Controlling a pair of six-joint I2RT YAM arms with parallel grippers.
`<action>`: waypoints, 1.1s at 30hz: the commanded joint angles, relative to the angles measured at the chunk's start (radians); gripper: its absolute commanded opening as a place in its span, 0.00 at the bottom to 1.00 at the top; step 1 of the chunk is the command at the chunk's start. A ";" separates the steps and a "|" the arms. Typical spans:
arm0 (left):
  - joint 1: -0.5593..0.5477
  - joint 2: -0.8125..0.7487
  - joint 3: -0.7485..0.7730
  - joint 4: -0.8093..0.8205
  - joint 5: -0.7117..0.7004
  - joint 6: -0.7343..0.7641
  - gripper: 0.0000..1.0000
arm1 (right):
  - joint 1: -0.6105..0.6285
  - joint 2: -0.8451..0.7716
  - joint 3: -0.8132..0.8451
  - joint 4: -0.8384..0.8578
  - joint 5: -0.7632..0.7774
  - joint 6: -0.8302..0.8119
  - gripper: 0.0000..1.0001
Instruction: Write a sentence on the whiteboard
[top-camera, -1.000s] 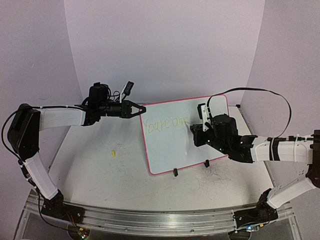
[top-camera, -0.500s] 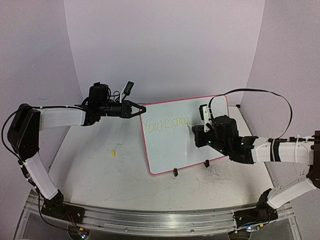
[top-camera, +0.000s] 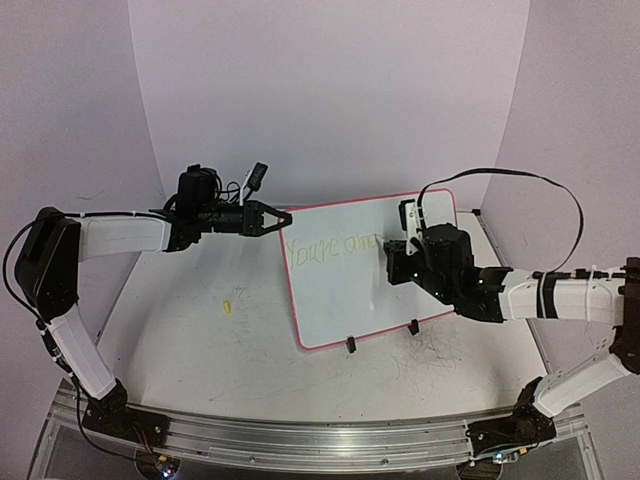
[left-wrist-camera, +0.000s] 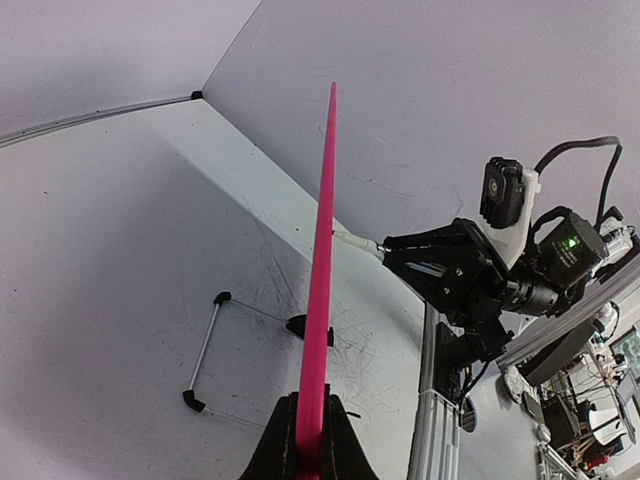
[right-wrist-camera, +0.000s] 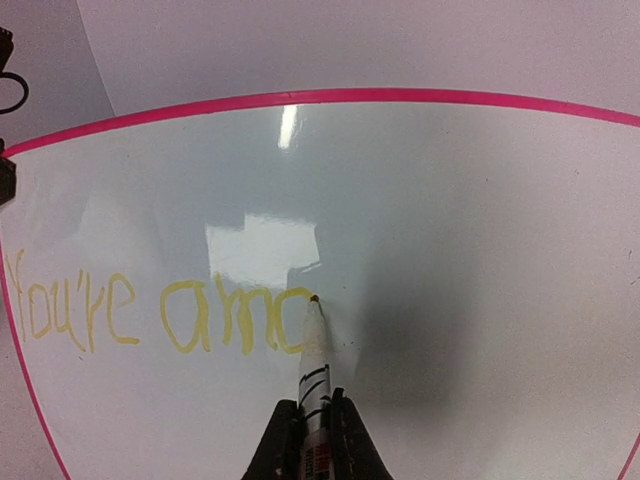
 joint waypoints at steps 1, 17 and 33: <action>0.003 -0.038 -0.007 -0.028 -0.026 0.016 0.00 | -0.004 0.024 0.040 0.022 0.034 -0.011 0.00; 0.003 -0.036 -0.004 -0.028 -0.026 0.016 0.00 | -0.001 -0.043 -0.049 -0.052 -0.021 0.041 0.00; 0.003 -0.030 -0.003 -0.028 -0.024 0.015 0.00 | -0.007 -0.102 0.010 -0.046 -0.012 0.024 0.00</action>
